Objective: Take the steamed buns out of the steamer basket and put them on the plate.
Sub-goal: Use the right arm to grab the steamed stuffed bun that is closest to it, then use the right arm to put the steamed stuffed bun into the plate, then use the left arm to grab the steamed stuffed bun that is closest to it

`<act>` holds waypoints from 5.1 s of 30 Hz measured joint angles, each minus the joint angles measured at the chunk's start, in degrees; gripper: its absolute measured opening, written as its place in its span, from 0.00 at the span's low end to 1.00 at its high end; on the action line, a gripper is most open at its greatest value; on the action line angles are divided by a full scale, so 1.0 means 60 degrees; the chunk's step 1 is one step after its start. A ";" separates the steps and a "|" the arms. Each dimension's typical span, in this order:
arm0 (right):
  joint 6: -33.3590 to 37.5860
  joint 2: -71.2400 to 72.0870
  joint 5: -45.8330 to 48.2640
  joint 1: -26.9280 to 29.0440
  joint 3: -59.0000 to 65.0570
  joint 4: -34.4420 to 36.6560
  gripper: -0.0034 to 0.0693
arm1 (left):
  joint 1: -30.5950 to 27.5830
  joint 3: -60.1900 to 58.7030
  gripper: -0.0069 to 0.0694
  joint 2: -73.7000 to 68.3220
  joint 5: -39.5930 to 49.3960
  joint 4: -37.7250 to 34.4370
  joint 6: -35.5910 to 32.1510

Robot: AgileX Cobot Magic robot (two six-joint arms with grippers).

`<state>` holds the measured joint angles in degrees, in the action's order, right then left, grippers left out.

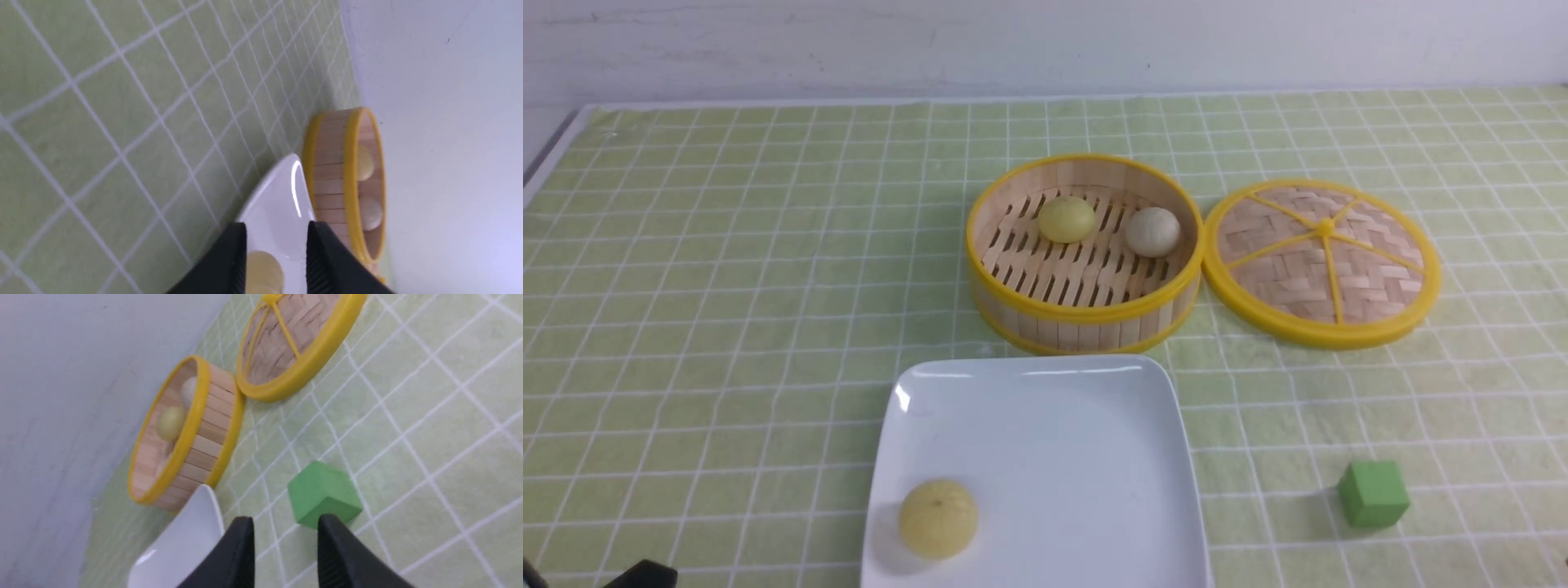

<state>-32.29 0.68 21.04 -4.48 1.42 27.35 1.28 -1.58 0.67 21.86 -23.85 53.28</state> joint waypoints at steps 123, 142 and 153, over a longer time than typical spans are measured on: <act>0.4991 -0.9602 0.6874 -0.4103 -0.8274 -0.5022 0.03 | 0.2771 1.4715 0.12 -1.6885 0.5507 -0.0966 -0.9647; 0.4975 -0.9437 0.6170 -0.4094 -0.7878 -0.4998 0.04 | 0.3170 2.6623 0.56 -2.4848 0.8180 0.1227 -0.7103; 0.4975 -0.9437 0.6170 -0.4094 -0.7878 -0.5108 0.05 | 0.3170 2.6742 0.50 -2.5812 0.8189 0.1308 -0.6948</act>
<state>-2.44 -55.94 58.07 -29.04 -45.85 -3.30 20.30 158.87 -154.21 70.99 -16.00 11.59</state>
